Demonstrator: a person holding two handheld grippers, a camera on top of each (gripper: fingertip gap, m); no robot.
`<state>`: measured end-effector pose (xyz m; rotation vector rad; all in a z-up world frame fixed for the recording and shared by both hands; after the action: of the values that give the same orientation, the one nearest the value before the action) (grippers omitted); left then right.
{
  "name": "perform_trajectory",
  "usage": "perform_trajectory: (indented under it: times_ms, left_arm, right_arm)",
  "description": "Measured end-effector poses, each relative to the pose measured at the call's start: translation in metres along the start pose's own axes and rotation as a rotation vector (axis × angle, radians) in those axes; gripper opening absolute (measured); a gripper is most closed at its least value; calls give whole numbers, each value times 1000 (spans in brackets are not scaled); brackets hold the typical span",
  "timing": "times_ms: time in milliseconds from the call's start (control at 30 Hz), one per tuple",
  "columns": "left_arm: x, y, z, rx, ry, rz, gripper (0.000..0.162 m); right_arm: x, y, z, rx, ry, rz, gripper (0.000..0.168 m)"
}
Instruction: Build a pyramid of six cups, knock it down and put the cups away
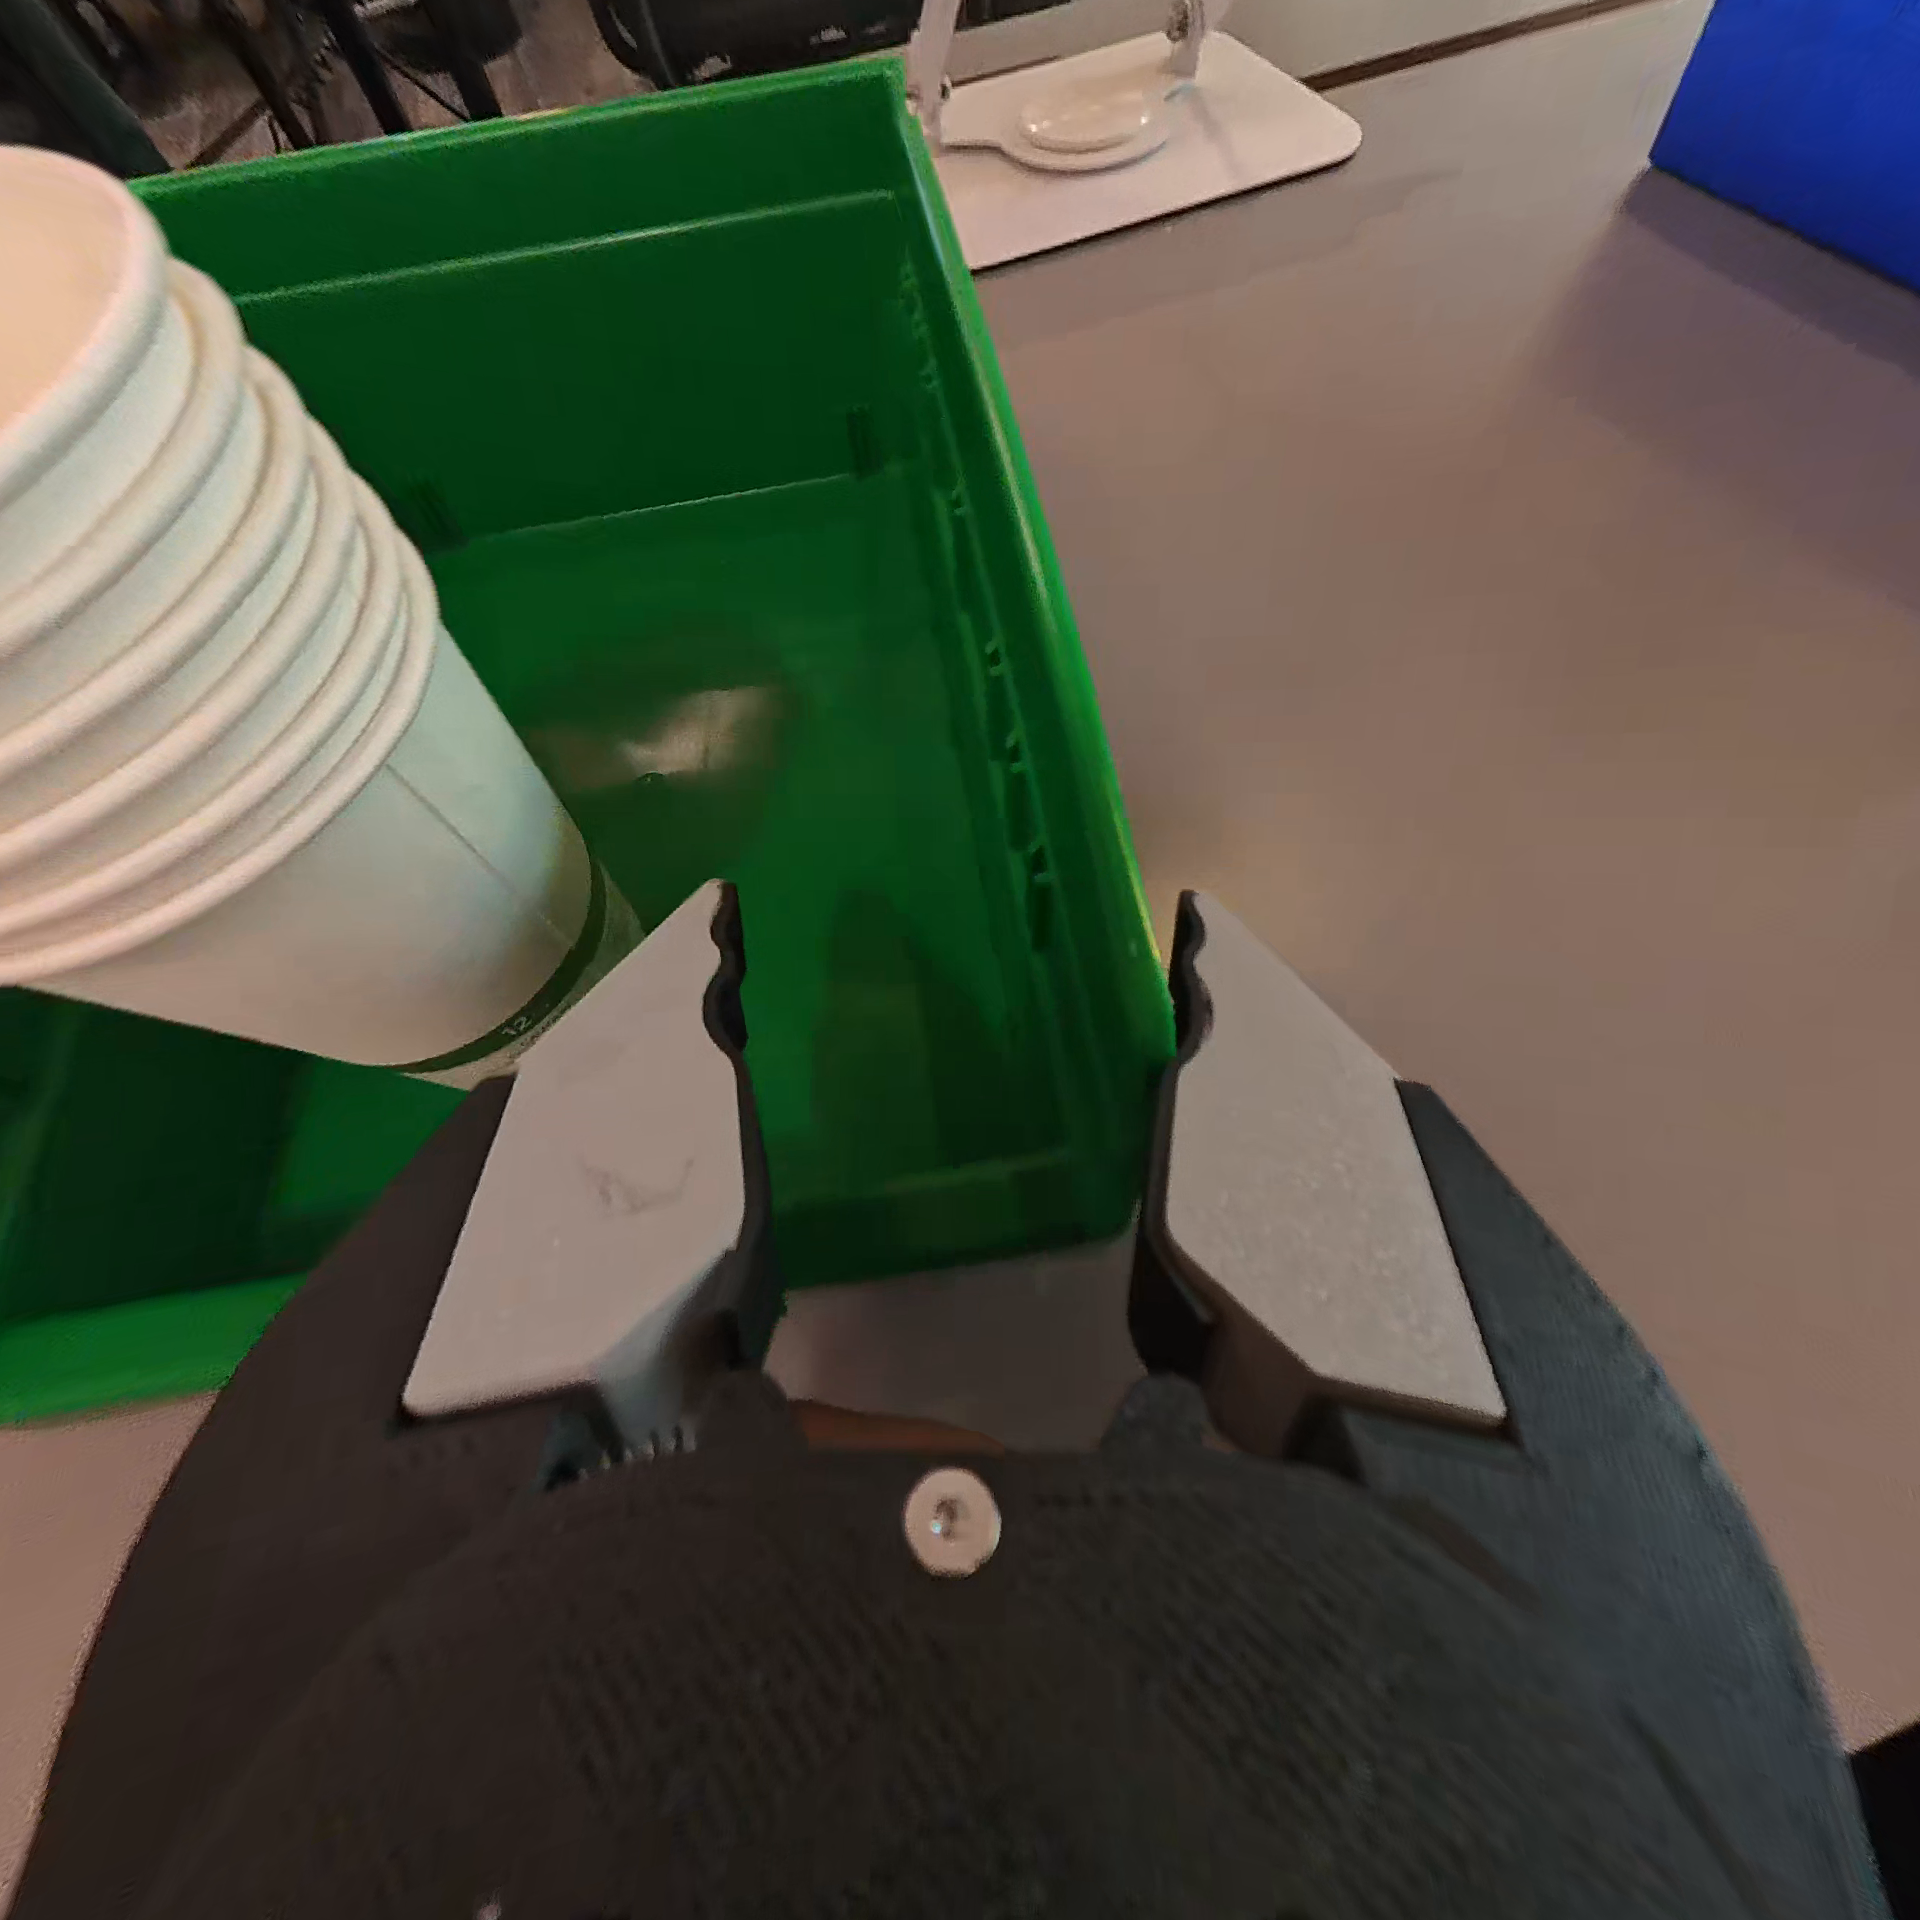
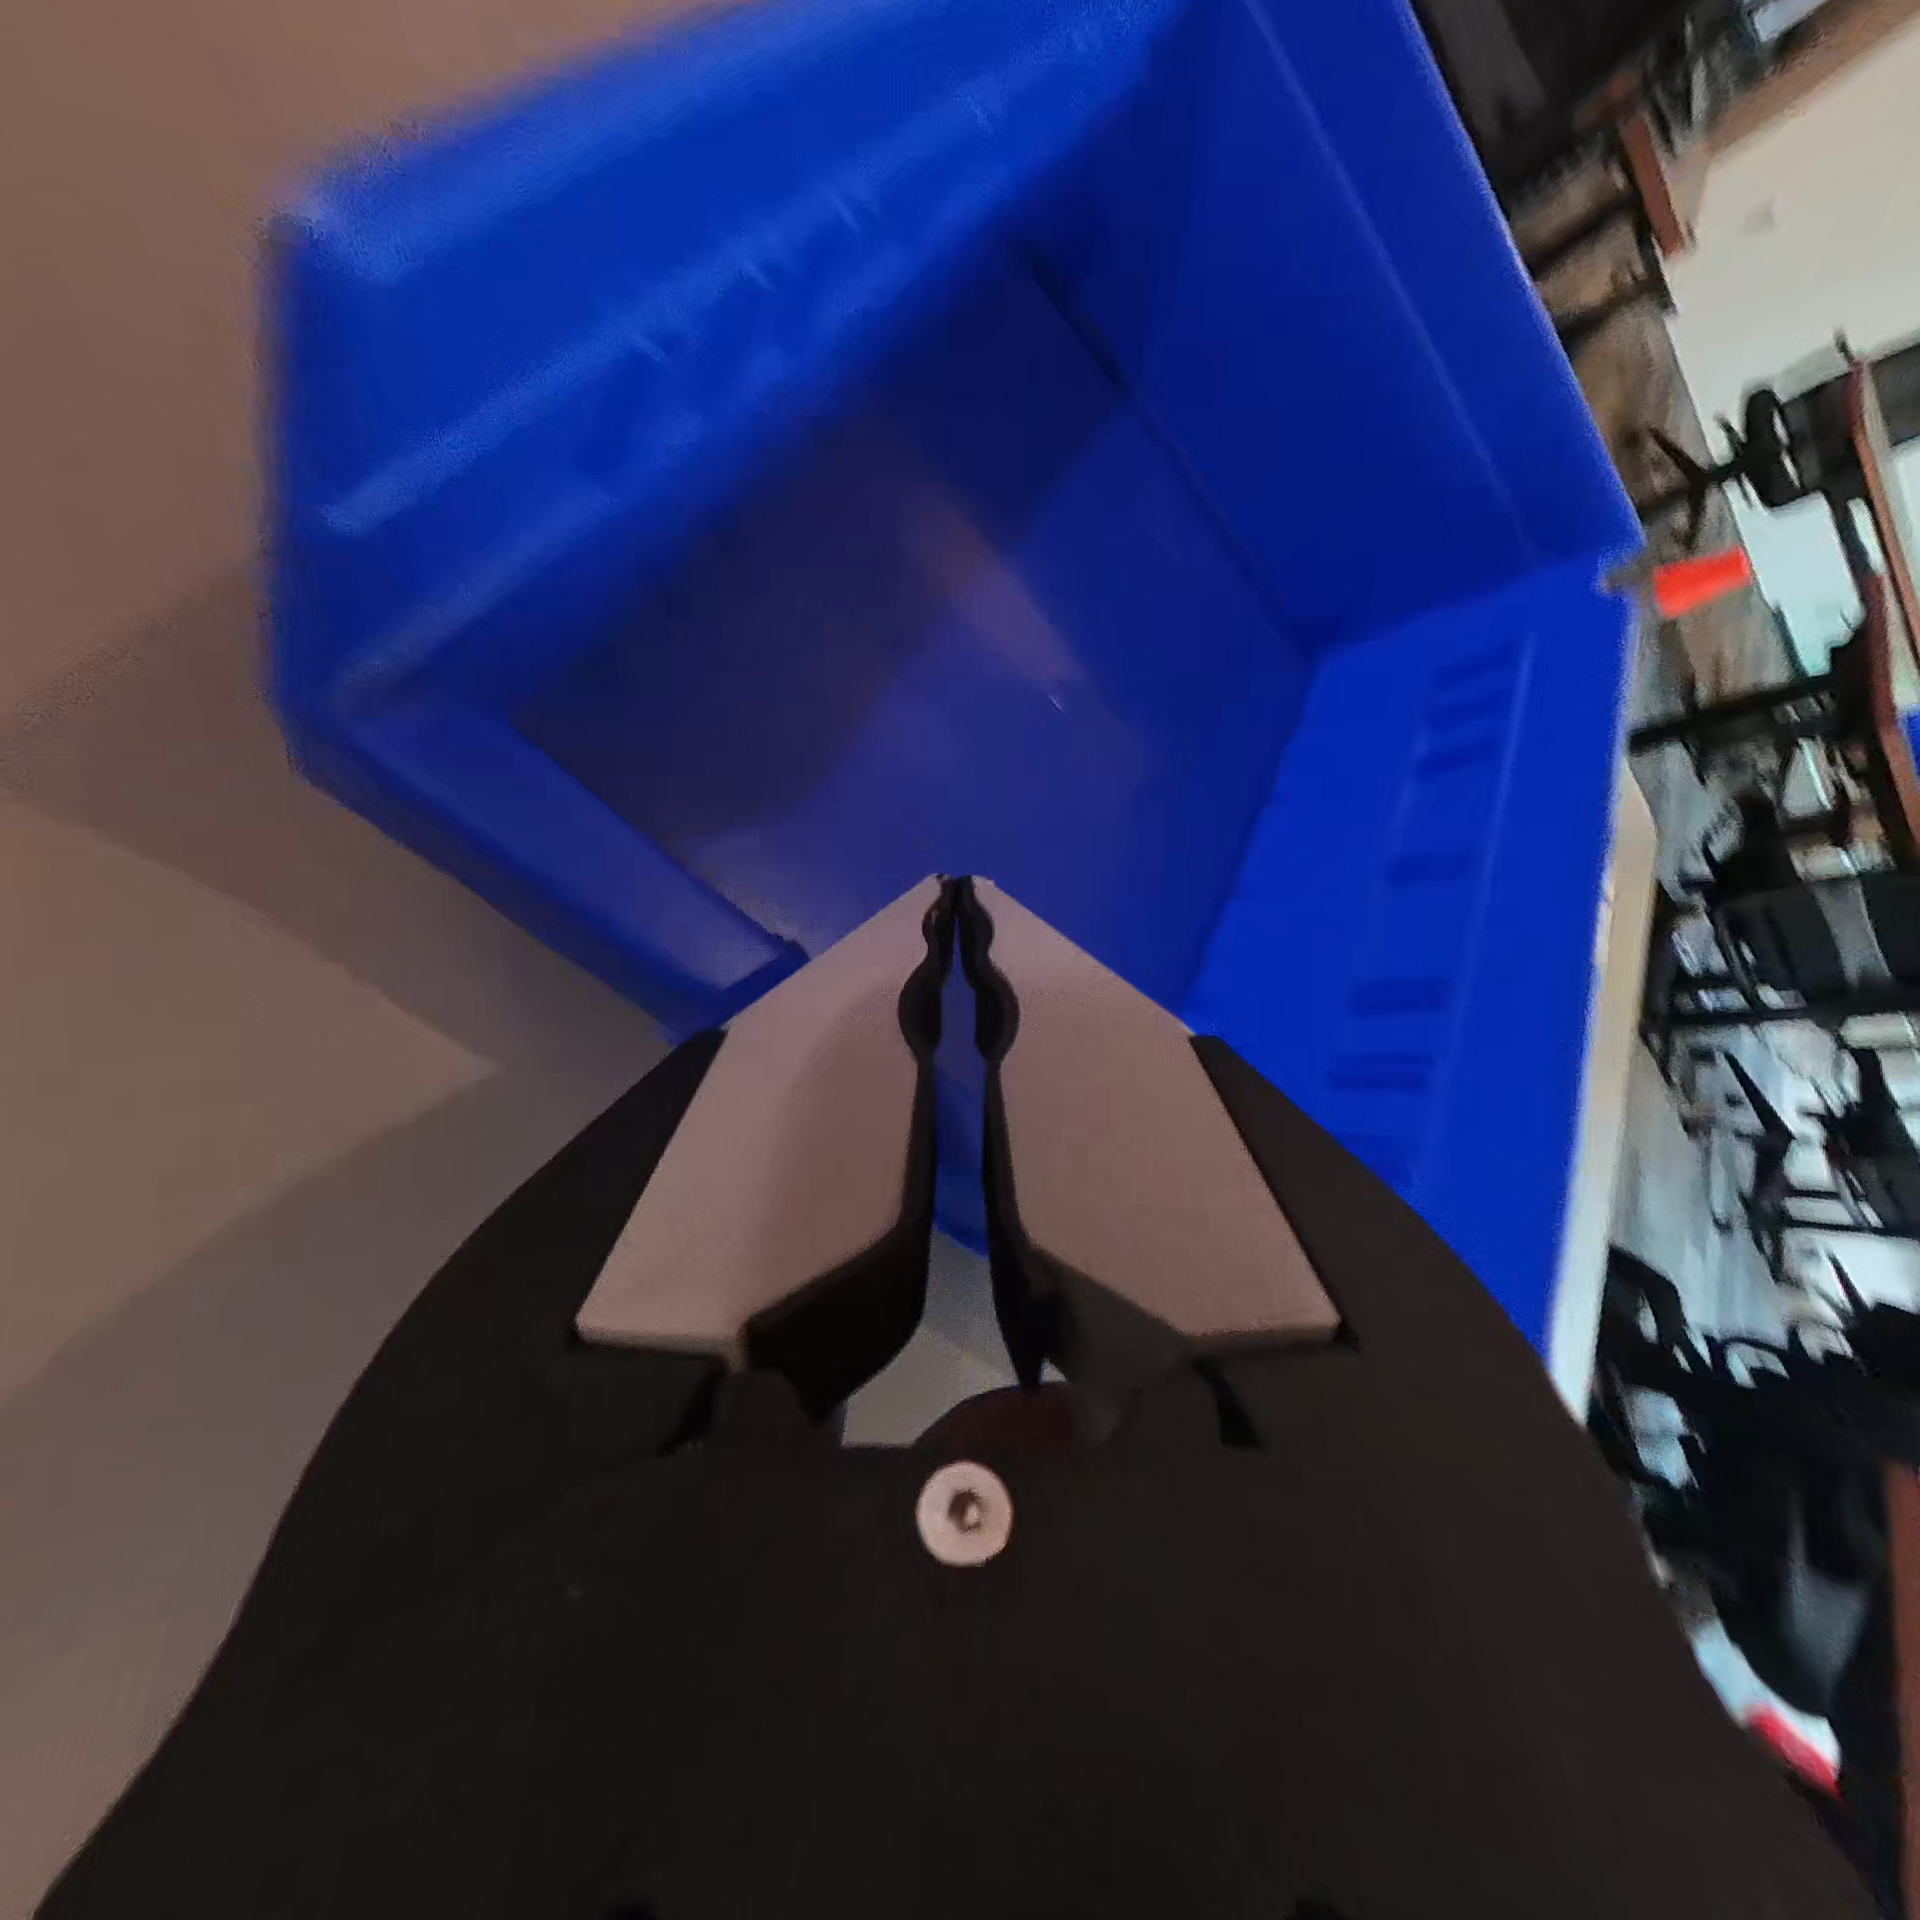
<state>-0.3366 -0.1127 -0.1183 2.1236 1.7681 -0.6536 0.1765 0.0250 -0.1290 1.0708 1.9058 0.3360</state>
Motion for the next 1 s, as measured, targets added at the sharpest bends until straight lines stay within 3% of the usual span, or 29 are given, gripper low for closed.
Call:
perform_trajectory:
  times_ms: [33,100,200,267,367,533,600,733,833,1000]
  left_arm:
    - [-1,-2,0,-18,14,2,82]
    - [-2,-3,-1,-40,34,13,79]
    - [-3,6,-6,-47,80,79,45]
    - [0,15,-10,-55,102,119,22]
    - [10,21,-16,-59,109,93,27]
    - [25,34,-27,-24,64,108,33]
    - [22,32,-33,-22,43,107,54]
    - [-17,18,-64,-114,208,119,56]
    - [-47,-9,-82,-130,316,-11,52]
    - [-55,-44,-96,-38,210,-141,50]
  right_arm:
    - [1,7,7,13,-28,37,0]
    - [1,16,17,49,-36,48,0]
    - [-4,17,20,106,-13,5,0]
    - [-18,5,1,150,110,-85,6]
    - [-51,-22,-43,211,356,-268,11]
    - [-75,-82,-111,156,541,-472,25]
    - [-67,-110,-132,129,546,-542,27]
    - [-14,-119,-154,104,434,-354,31]
    - [2,-126,-174,90,443,-413,34]
    - [29,-128,-195,44,495,-349,34]
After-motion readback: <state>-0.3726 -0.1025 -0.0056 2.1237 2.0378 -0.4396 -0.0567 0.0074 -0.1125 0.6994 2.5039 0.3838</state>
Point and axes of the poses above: each gripper's, where its closed fingertips meet, x out along the fingers, z out of its underside, y = z × x across the jaws, the point moved 6 cm from there along -x, back along the fingers, and after that the axes turned 2 degrees about z, right-handed, at the moved point
